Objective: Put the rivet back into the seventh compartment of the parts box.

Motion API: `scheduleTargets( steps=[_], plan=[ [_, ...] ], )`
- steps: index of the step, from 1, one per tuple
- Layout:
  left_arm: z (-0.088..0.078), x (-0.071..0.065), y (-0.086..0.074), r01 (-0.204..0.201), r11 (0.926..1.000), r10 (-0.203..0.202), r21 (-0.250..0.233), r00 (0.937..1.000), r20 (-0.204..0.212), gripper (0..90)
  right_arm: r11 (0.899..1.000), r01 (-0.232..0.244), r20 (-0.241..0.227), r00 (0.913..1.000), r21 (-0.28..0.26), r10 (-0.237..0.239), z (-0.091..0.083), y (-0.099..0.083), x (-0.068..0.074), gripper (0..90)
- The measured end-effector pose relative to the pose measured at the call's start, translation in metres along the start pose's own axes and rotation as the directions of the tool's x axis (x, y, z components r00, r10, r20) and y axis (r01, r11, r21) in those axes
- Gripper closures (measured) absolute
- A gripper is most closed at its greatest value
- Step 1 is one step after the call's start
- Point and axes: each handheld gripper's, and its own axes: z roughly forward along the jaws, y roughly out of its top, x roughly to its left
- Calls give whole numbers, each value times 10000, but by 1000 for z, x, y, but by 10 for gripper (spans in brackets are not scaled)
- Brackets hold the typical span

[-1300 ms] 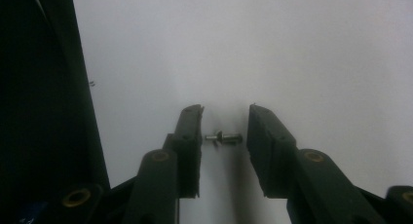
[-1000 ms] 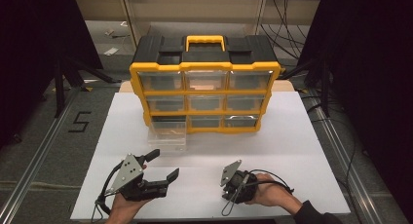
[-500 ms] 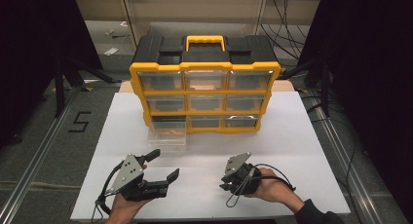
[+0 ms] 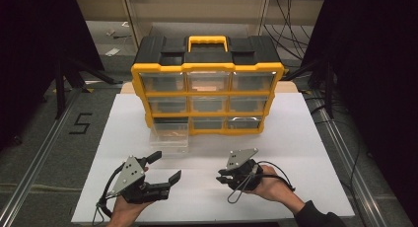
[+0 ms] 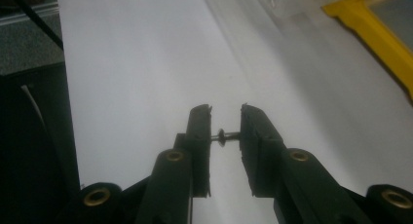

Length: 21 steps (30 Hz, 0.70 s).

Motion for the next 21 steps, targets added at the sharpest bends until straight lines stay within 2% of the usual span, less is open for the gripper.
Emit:
scheduleTargets(
  steps=[9,21],
  plan=[
    [0,0,0,8,10000,-8,12,10000,11,155,9988,-219,6,9998,-431,219,-5,10,-9,753],
    [0,0,0,6,10000,-6,-5,10000,10,155,9959,-280,132,9995,-858,293,-10,24,-18,753]
  ],
)
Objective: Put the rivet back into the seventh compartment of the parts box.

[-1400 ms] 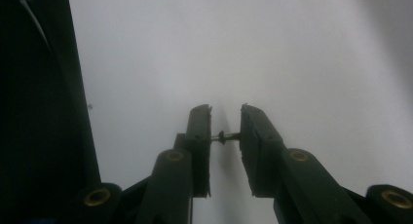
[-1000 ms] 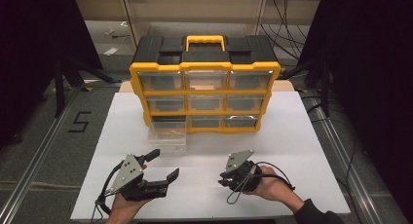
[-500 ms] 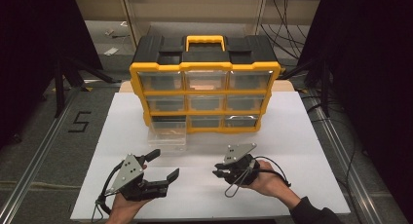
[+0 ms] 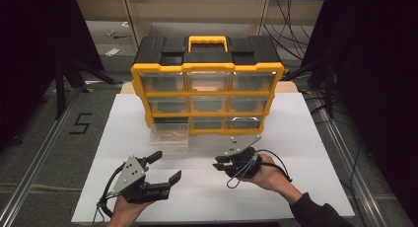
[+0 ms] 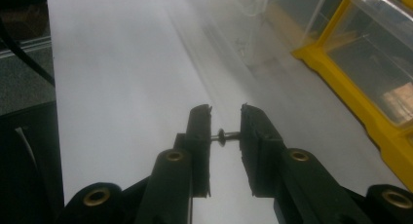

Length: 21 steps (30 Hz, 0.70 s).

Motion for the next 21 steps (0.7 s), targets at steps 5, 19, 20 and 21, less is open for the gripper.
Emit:
scheduleTargets(
  steps=[5,19,20,21],
  plan=[
    [0,0,0,-11,10000,11,-4,10000,-1,155,9998,39,27,10000,-178,-38,2,10,-4,753],
    [-1,0,0,7,10000,-7,-34,10000,-4,155,9977,-121,173,9998,-663,132,18,47,-21,753],
    [-1,0,0,14,10000,-14,-32,10000,-2,155,9976,-163,173,9997,-667,175,19,50,-22,753],
    [-1,0,0,16,10000,-16,-35,10000,-6,155,9974,-200,166,9996,-687,212,21,53,-23,753]
  ],
)
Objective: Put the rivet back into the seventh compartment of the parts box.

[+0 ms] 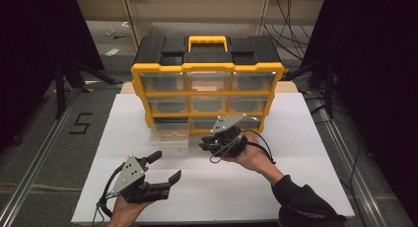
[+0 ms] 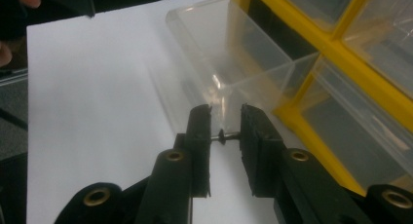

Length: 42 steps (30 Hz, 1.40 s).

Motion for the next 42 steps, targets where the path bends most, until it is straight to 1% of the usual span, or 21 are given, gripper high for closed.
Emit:
scheduleTargets(
  steps=[5,9,10,11,12,13,14,15,16,17,18,19,20,26,30,33,36,37,39,42],
  plan=[
    [0,0,0,-23,10000,23,-11,10000,11,155,9999,-58,38,10000,-117,58,12,14,-4,753],
    [0,0,0,14,10000,-14,-13,10000,-5,155,9999,-115,29,9999,-68,115,20,24,-5,753],
    [0,0,0,-39,10000,39,-85,10000,15,155,9999,-111,25,9999,-76,111,23,27,-5,753],
    [0,2,1,-202,9997,202,-148,9998,-10,155,9999,-121,43,9999,-71,121,25,29,-6,753],
    [0,3,1,-470,9987,468,-189,9989,-84,155,9999,-127,44,9999,-70,127,27,31,-6,753],
    [-1,1,0,-110,9999,109,-81,9999,-105,155,9999,-156,42,9999,-61,156,29,33,-7,753],
    [-1,1,0,-101,9999,100,-79,9999,-136,155,9999,-144,50,9999,-22,144,31,35,-7,753],
    [-1,2,1,-231,9997,229,-128,9996,-160,155,9998,-200,73,9998,-3,200,33,36,-8,753],
    [-2,2,1,-245,9997,241,-66,9984,-511,155,9999,-168,87,9998,-24,169,35,38,-9,753],
    [-2,2,1,-172,9998,170,-60,9990,-415,155,9997,-232,84,9997,-22,232,37,39,-9,753],
    [-2,10,4,-1438,9896,1434,-34,9879,-593,155,9997,-250,67,9997,9,250,39,41,-10,753],
    [-2,11,4,-1557,9878,1554,-23,9869,-422,155,9996,-265,75,9996,17,265,41,42,-11,752],
    [-1,0,0,-5,10000,5,-54,10000,-2,155,9994,-325,67,9995,96,324,42,43,-11,753],
    [-1,0,0,-6,10000,6,-46,10000,13,155,9987,-478,101,9988,179,476,56,47,-12,752],
    [-1,0,0,-4,10000,4,-57,10000,15,155,9984,-499,59,9987,259,498,64,51,-11,750],
    [-1,0,0,-2,10000,2,-59,10000,23,155,9986,-411,5,9992,344,411,70,55,-10,746],
    [-1,0,0,-10,10000,10,-62,10000,32,155,9979,-314,-69,9995,568,318,75,58,-8,683],
    [-2,0,0,-2,10000,3,-57,10000,29,155,9974,-391,-78,9992,602,396,76,58,-7,664],
    [-2,1,0,-18,10000,18,-55,10000,35,155,9979,-341,-146,9993,558,350,76,60,-7,641],
    [-2,1,0,7,10000,-7,-57,10000,21,155,9980,-326,-72,9994,540,331,75,61,-6,623]
  ],
)
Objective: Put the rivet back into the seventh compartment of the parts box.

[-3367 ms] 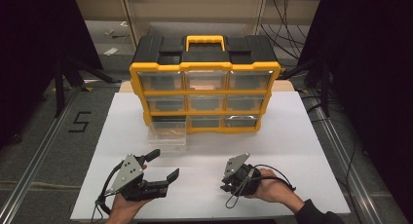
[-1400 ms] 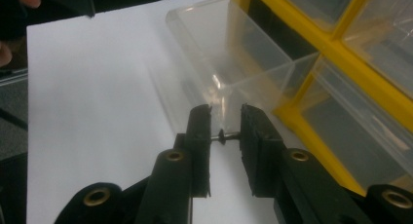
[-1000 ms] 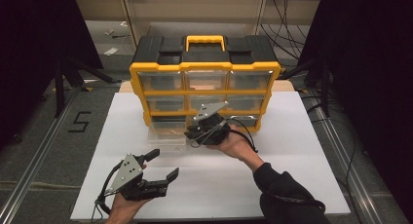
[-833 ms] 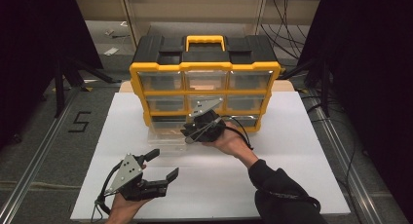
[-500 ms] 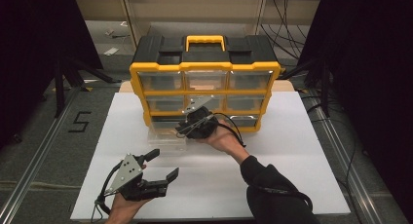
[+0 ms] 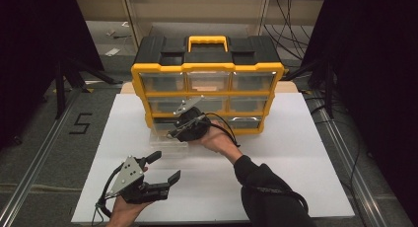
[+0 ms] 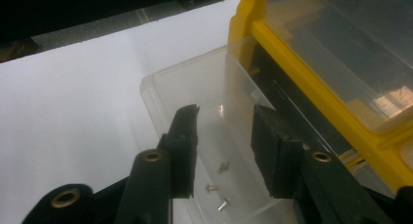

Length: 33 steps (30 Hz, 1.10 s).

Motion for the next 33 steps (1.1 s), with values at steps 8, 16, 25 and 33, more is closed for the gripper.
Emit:
scheduleTargets(
  steps=[8,16,25,33],
  plan=[
    [0,0,0,-7,10000,7,12,10000,-10,155,9996,-144,159,9998,-224,148,-12,-4,-6,546],
    [1,0,0,-23,10000,23,56,10000,-41,155,9974,-541,251,9981,-481,554,-31,-21,-12,367],
    [1,0,0,12,10000,-11,82,10000,-68,155,9935,-675,80,9976,-916,685,-59,-39,-2,219],
    [2,-1,-1,13,10000,-13,83,10000,-2,155,9864,-1049,-128,9945,-1263,1041,-79,-58,6,163]
  ],
)
